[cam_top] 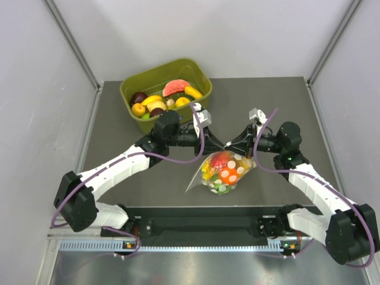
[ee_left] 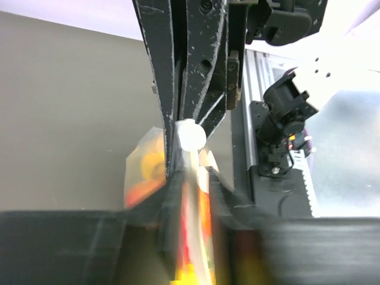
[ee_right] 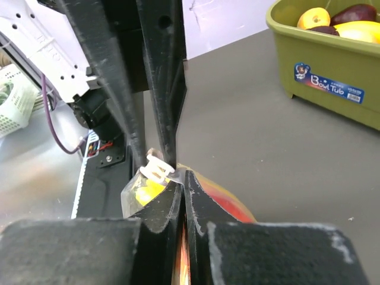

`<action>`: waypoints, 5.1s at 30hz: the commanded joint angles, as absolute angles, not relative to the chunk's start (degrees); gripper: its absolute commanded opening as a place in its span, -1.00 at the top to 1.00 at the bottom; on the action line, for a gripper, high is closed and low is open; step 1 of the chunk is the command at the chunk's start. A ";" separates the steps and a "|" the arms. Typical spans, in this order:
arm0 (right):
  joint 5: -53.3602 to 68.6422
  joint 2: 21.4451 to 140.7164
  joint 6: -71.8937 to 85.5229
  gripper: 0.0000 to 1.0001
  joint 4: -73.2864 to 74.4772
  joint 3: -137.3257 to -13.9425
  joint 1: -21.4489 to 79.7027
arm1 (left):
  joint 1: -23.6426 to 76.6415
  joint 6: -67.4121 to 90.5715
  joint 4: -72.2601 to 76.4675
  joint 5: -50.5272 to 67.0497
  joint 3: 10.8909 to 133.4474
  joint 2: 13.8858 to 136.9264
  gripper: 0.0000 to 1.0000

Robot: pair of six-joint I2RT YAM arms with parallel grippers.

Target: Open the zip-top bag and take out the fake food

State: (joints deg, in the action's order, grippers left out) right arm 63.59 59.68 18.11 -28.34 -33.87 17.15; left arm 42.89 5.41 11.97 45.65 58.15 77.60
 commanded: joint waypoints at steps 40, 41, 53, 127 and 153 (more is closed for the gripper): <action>65.39 57.74 16.44 1.00 -30.15 -35.42 17.40 | 48.69 -5.27 5.27 28.04 67.77 79.28 -0.19; 65.39 57.83 16.44 1.00 -30.15 -35.42 17.40 | 48.69 -5.27 5.53 27.95 67.50 79.02 -0.09; 62.06 55.47 15.47 1.00 -28.74 -34.98 17.14 | 48.60 -6.15 2.38 29.88 67.06 78.05 1.00; 28.74 63.01 11.95 1.00 -25.31 -46.93 11.08 | 46.23 -0.88 -4.57 23.20 48.25 60.38 1.00; 26.11 65.32 17.13 -0.17 -16.01 -49.49 7.91 | 48.86 6.93 8.51 15.31 49.93 73.28 1.00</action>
